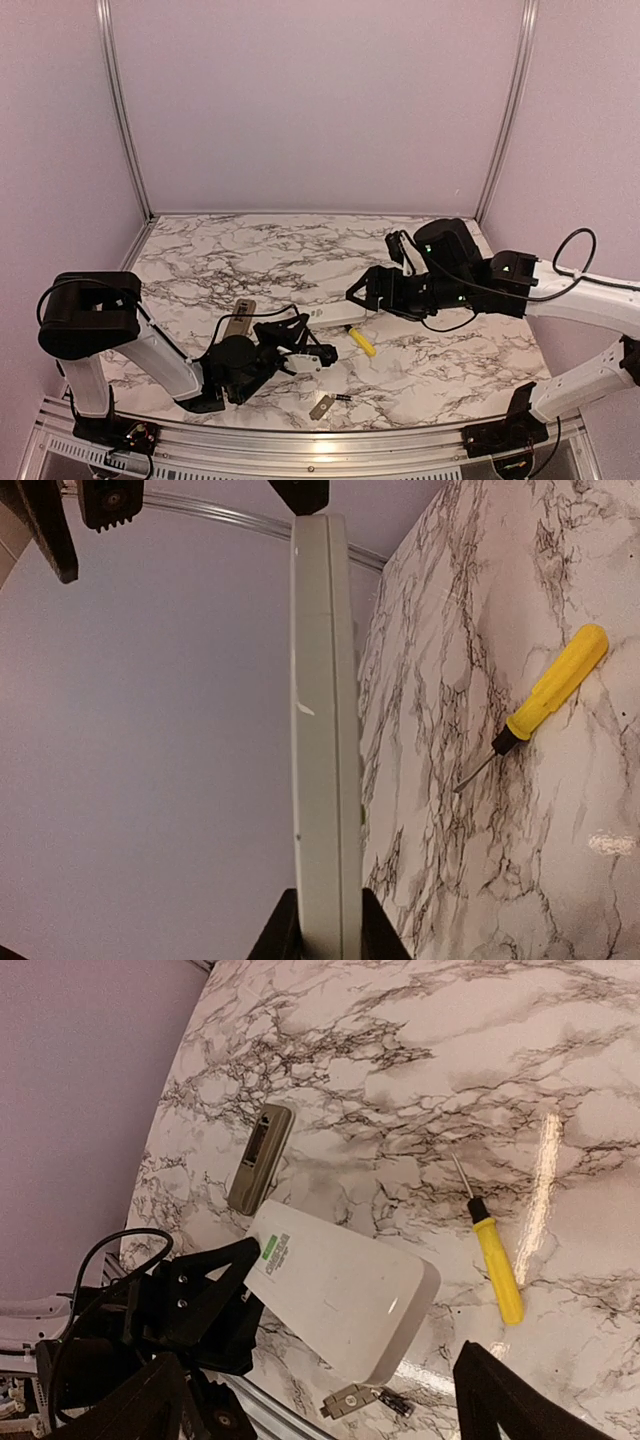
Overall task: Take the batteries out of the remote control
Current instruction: Pass from the left arm to the right
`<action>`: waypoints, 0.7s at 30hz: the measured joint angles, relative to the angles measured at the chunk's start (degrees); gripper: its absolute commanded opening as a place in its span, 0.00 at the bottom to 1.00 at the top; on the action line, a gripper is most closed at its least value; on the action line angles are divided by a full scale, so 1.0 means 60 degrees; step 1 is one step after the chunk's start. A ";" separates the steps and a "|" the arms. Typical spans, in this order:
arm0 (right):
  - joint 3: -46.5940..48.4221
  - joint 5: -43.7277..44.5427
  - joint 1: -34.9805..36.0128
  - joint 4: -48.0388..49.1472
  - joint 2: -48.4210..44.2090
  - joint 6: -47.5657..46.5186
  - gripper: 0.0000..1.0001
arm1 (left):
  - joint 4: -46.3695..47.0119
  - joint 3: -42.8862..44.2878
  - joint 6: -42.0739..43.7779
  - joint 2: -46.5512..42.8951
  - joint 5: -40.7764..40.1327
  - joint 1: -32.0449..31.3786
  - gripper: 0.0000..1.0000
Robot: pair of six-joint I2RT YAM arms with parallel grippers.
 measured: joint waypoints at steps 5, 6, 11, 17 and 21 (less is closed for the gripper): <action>-0.0288 -0.0397 -0.0025 0.0244 0.0259 0.0106 0.84 | 0.0004 0.0007 0.0120 0.0004 -0.0066 -0.0058 0.00; -0.0357 -0.0474 -0.0029 0.0357 0.0295 0.0113 0.83 | 0.0004 0.0007 0.0124 0.0007 -0.0080 -0.0062 0.00; -0.0601 -0.0849 -0.0044 0.0929 0.0525 0.0186 0.77 | 0.0004 0.0007 0.0087 0.0004 -0.0095 -0.0102 0.00; -0.0703 -0.1231 -0.0091 0.1446 0.0885 0.0331 0.72 | 0.0007 0.0007 0.0051 0.0004 -0.0288 -0.0135 0.00; -0.0809 -0.1337 -0.0138 0.1712 0.0896 0.0350 0.61 | 0.0066 0.0007 0.0040 0.0004 -0.0419 -0.0142 0.00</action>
